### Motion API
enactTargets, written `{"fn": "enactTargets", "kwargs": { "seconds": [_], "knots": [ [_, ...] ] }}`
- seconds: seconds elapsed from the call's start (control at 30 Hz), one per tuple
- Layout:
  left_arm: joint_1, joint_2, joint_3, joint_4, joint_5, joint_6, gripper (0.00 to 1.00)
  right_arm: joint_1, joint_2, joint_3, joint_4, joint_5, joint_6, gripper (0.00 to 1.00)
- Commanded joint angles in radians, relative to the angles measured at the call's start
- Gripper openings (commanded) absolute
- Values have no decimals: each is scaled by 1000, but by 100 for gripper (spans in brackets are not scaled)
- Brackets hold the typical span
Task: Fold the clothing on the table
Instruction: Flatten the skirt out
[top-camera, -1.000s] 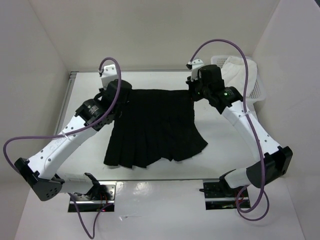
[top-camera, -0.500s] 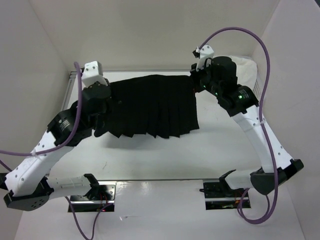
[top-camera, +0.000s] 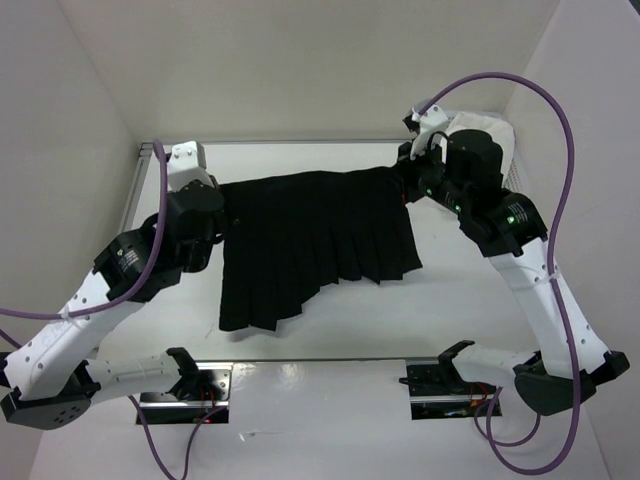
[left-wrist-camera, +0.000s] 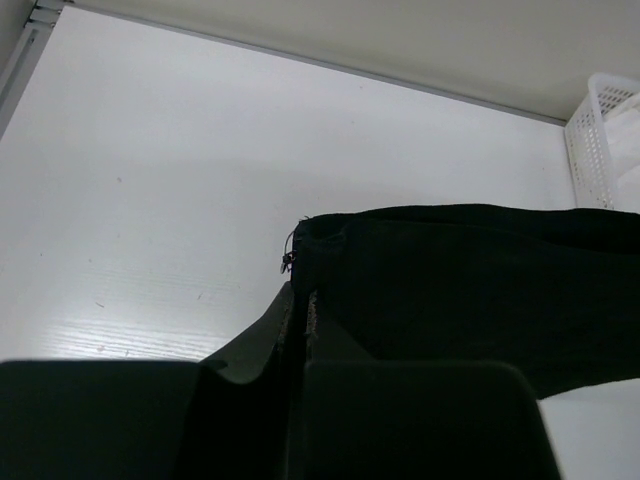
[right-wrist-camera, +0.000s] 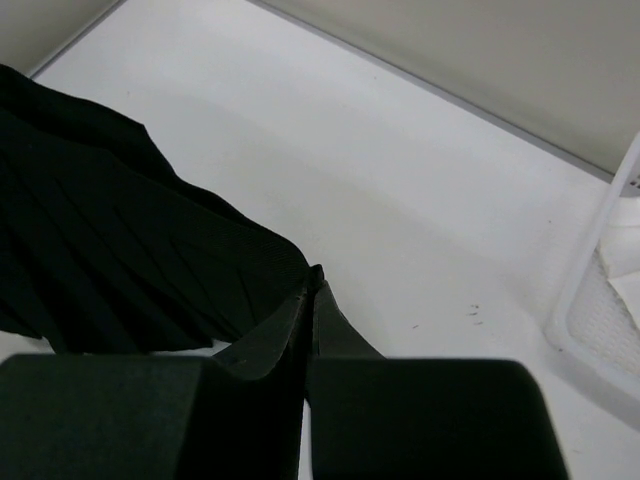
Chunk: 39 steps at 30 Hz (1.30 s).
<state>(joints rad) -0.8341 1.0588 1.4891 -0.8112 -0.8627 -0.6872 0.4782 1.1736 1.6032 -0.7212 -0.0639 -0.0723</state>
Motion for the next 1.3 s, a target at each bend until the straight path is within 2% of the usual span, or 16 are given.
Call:
{"fn": "enactTargets", "kwargs": {
  "seconds": [0.0,0.2,0.37,0.5,0.6,0.73,0.9,1.07,1.17,1.27],
  "knots": [
    [0,-25,7,17,-12,23,0,2,-20,-8,6,-16,-17,0],
    [0,38,28,60,-64,71,0,2,29,-29,52,-16,-17,0],
    [16,242,49,110,-141,71,0,2,155,-109,161,65,-27,0],
    [130,326,17,268,31,118,0,-62,276,-109,224,16,-37,0],
    [260,389,40,310,95,144,0,-136,365,-79,256,16,-49,0],
    [329,446,98,333,134,170,0,-176,437,-10,272,1,-60,0],
    [349,457,174,365,105,213,0,-185,449,87,263,1,-60,0],
    [349,486,333,336,65,276,0,-185,468,208,203,10,-50,0],
    [276,466,395,305,16,291,0,-164,422,248,166,10,-50,0],
    [196,403,376,282,-39,301,0,-121,367,239,141,19,-50,0]
  ]
}}
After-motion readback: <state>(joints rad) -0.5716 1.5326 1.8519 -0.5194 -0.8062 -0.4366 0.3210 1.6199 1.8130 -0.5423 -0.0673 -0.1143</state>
